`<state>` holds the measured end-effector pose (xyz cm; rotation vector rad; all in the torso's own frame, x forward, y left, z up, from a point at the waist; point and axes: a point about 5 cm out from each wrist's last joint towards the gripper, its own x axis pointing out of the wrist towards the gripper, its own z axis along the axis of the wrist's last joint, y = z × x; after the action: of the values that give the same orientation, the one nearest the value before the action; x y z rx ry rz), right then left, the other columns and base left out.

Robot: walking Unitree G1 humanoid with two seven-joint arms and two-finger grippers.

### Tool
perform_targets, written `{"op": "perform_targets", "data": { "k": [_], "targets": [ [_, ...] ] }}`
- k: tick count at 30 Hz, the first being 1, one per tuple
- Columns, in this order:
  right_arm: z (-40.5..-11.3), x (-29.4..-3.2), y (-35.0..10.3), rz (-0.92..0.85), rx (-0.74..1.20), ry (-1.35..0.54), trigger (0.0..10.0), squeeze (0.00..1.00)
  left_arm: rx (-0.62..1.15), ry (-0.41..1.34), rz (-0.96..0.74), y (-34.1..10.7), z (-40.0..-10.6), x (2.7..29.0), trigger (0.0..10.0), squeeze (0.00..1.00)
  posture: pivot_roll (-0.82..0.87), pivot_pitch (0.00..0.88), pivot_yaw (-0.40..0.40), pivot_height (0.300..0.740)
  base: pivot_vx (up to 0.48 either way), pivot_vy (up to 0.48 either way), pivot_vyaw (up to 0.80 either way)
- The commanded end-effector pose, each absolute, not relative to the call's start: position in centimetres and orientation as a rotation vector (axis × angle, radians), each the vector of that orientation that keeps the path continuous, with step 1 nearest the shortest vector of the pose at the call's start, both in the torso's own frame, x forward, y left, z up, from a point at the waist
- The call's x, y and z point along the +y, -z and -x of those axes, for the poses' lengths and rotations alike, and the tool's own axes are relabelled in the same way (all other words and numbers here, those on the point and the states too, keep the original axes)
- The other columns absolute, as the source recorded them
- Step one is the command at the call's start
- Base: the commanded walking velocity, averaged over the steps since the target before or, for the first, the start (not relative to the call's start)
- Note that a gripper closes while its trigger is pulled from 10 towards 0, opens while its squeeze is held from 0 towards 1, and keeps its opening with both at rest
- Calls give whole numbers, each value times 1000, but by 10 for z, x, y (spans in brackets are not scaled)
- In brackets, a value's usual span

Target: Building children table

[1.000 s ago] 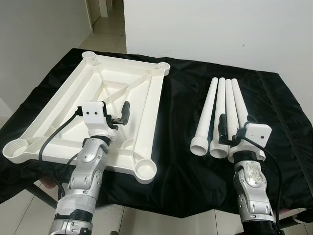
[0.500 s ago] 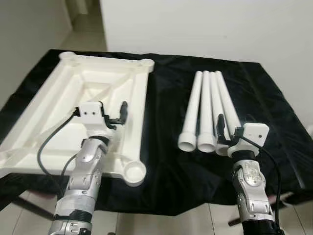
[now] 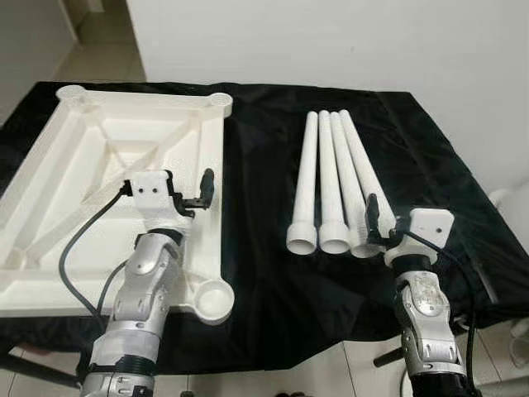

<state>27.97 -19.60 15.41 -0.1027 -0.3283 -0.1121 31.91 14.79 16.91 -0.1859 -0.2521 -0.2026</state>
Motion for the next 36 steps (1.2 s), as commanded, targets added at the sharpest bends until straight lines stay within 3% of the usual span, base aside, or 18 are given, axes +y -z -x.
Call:
{"op": "perform_targets", "data": {
  "k": [1,27,36],
  "targets": [
    [-277,-199,-155,113,-337,119,10000,0,-237,229,184,-166,-317,146,10000,0,26,83,-13,740,0,0,0],
    [-278,-199,-154,115,-332,122,10000,0,-244,231,186,-168,-318,146,10000,0,31,77,-18,740,0,203,0],
    [-279,-201,-153,102,-321,120,10000,0,-251,231,181,-168,-316,145,10000,0,31,78,-21,740,0,0,-626]
  ]
}}
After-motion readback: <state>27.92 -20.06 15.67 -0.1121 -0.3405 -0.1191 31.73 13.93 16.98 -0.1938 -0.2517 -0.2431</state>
